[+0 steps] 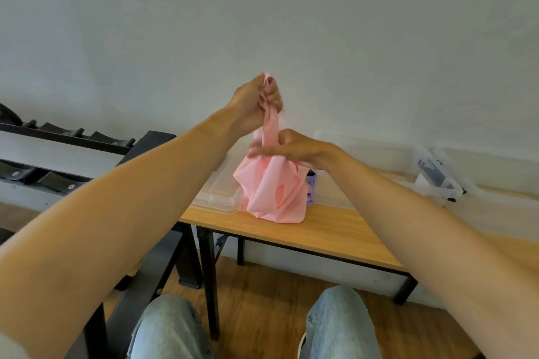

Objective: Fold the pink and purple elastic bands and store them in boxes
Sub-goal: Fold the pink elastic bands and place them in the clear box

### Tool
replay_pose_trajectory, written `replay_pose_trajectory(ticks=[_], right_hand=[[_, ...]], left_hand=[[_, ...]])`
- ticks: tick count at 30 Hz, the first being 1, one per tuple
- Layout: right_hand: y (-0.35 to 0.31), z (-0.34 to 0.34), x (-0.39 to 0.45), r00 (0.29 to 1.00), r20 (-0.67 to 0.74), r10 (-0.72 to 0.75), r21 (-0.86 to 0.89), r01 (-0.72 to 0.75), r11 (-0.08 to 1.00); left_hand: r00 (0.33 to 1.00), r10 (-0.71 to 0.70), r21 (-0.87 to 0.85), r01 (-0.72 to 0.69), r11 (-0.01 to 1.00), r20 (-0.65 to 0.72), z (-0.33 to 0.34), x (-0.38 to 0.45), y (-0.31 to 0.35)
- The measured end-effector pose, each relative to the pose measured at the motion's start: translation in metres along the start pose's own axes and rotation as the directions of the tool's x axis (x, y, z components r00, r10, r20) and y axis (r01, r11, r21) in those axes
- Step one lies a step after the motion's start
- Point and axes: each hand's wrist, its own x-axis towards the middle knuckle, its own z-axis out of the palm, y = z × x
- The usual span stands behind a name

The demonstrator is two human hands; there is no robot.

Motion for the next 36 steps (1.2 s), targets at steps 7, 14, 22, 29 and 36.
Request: replay_pose_trajectory(ticks=[7, 14, 22, 29, 36], right_hand=[[0.012, 0.001, 0.004, 0.991, -0.098, 0.091, -0.612, -0.132, 0.78], [0.015, 0.0, 0.005, 0.987, -0.162, 0.0, -0.443, -0.073, 0.893], [-0.017, -0.006, 0.009, 0.916, -0.386, -0.109, 0.162, 0.184, 0.969], [-0.022, -0.015, 0.011, 0.853, -0.518, 0.06, 0.29, 0.109, 0.951], [-0.005, -0.012, -0.003, 0.844, -0.531, 0.076, 0.114, -0.017, 0.993]], left_hand=[[0.997, 0.07, -0.397, -0.079, 0.914, -0.036, 0.002, 0.014, 0.039], [0.977, 0.137, -0.562, -0.205, 0.801, -0.161, 0.013, 0.013, 0.061], [0.993, 0.022, -0.014, -0.024, 1.0, -0.113, -0.01, -0.003, 0.027], [0.987, -0.157, 0.623, 0.133, 0.771, -0.016, -0.022, -0.024, -0.026], [0.991, -0.108, 0.664, 0.13, 0.736, -0.074, -0.036, -0.041, -0.053]])
